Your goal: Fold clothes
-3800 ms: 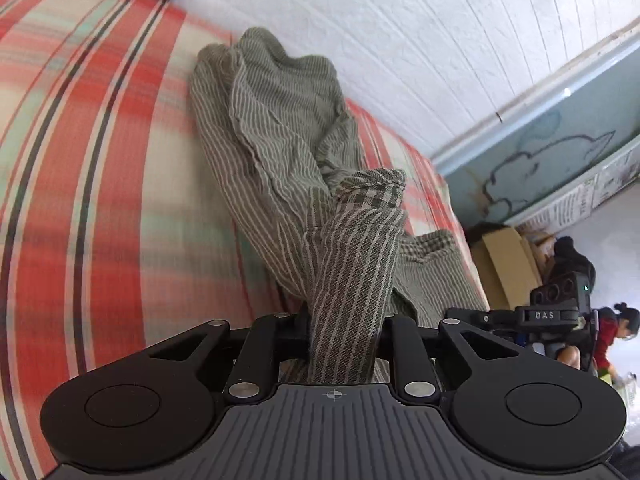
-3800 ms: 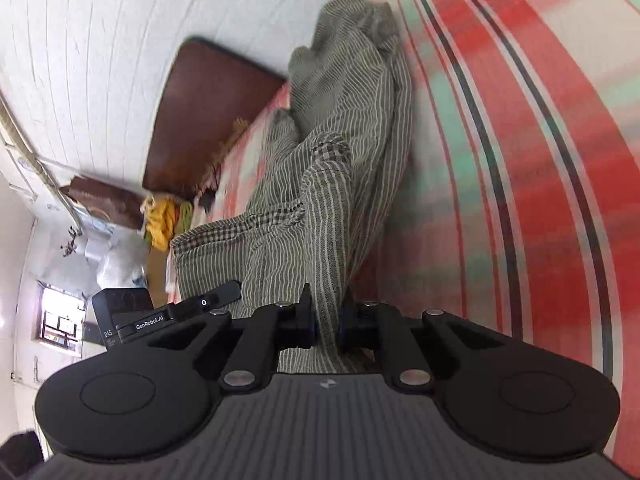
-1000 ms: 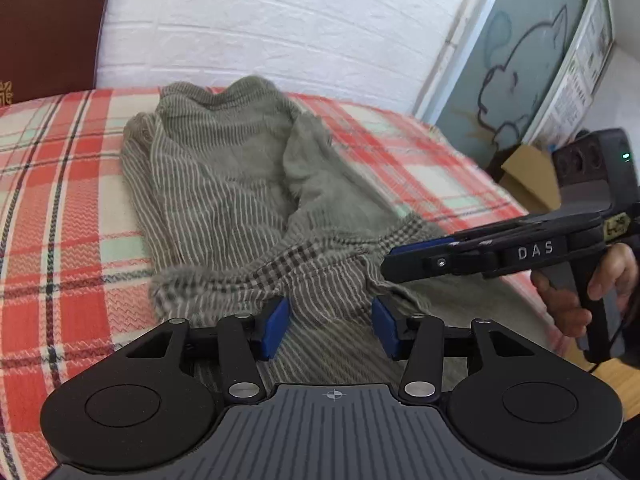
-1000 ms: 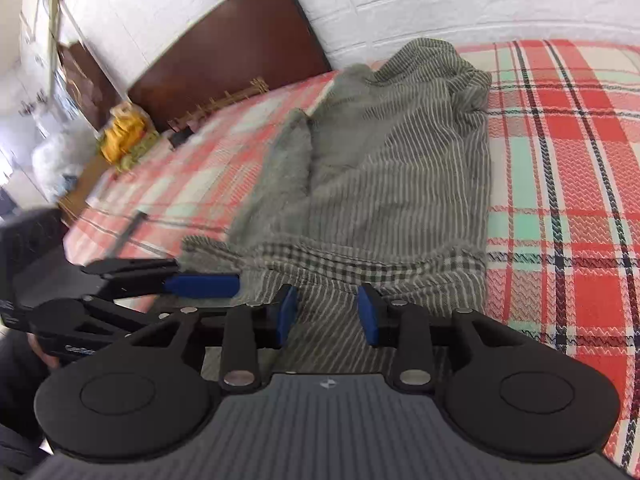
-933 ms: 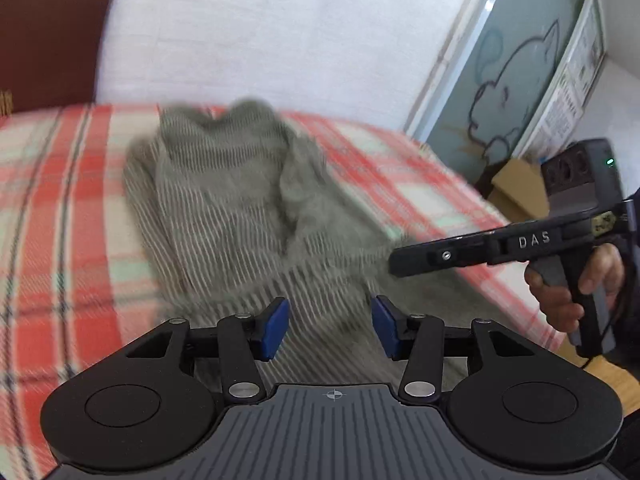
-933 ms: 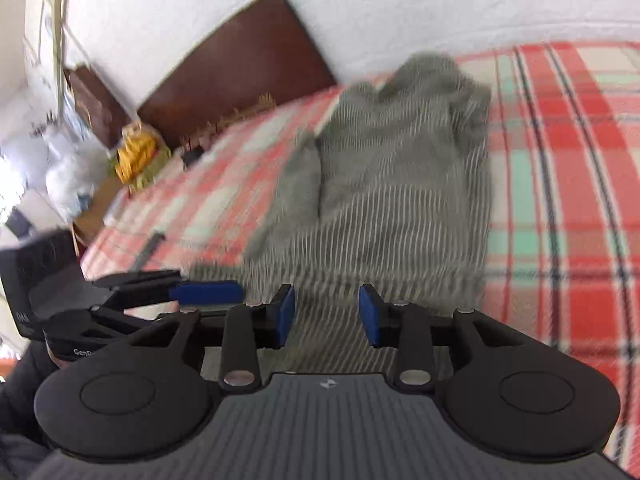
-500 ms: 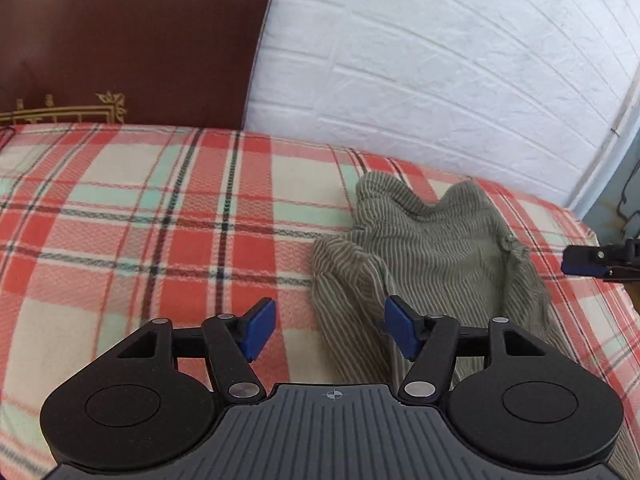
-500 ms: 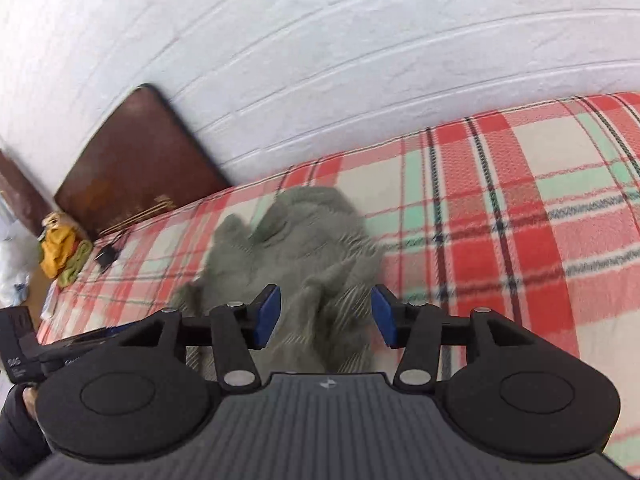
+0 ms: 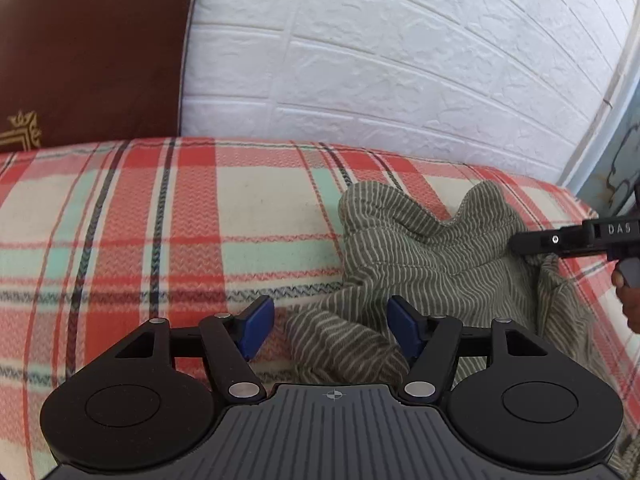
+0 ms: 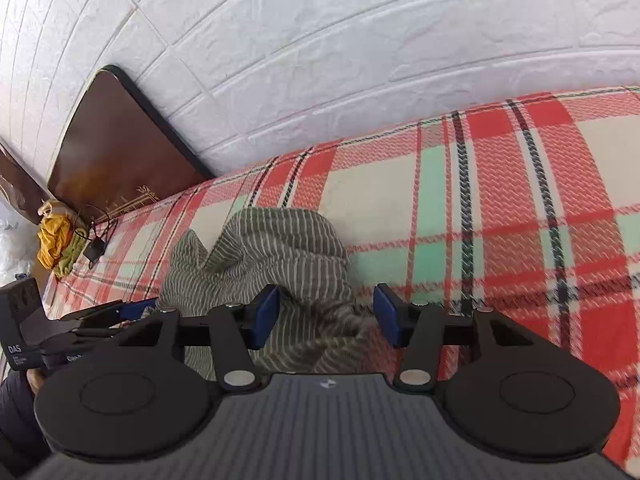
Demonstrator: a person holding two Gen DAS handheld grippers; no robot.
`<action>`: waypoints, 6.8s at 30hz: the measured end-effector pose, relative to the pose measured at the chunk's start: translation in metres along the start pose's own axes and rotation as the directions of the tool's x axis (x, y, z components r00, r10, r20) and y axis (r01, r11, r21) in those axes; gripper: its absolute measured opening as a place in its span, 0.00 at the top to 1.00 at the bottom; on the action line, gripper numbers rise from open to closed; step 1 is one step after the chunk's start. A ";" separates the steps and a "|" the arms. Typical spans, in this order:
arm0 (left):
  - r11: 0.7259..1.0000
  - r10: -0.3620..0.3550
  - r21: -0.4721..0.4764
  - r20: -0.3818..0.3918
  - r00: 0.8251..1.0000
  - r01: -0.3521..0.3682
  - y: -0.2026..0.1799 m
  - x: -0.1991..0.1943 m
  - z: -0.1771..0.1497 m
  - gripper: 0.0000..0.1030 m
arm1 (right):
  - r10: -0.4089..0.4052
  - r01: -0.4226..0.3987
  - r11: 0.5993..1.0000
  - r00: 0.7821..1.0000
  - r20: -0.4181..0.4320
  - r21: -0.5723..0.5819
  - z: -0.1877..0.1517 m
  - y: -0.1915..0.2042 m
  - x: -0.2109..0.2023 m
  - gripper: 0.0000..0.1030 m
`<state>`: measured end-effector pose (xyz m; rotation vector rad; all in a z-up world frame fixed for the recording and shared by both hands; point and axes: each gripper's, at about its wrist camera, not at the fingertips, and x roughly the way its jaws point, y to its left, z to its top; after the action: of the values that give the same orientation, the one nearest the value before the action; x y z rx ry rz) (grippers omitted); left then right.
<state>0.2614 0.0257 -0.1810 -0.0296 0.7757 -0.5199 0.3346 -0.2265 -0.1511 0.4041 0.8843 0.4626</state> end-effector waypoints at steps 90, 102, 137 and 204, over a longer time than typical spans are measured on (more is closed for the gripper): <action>0.981 -0.171 -0.098 0.003 0.985 0.170 -0.064 -0.271 -0.183 0.42 | 0.252 -0.252 0.964 0.968 0.009 0.084 -0.256 0.045 -0.227 0.54; 0.947 -0.271 -0.188 -0.040 0.962 0.260 -0.071 -0.233 -0.165 0.68 | 0.278 -0.280 0.951 0.960 0.035 0.132 -0.257 0.046 -0.237 0.92; 0.849 -0.239 -0.483 0.013 0.971 0.215 0.000 -0.152 -0.136 0.93 | 0.354 -0.371 0.848 0.928 0.116 0.379 -0.180 -0.007 -0.143 0.94; 0.974 -0.033 0.222 -0.059 0.998 0.045 -0.139 -0.125 -0.106 0.42 | -0.144 0.116 0.964 0.984 -0.105 -0.238 -0.163 0.156 -0.110 0.97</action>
<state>0.0545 -0.0214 -0.1455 0.1786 0.7675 -0.6453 0.1087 -0.1334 -0.0933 0.1033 0.9564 0.4663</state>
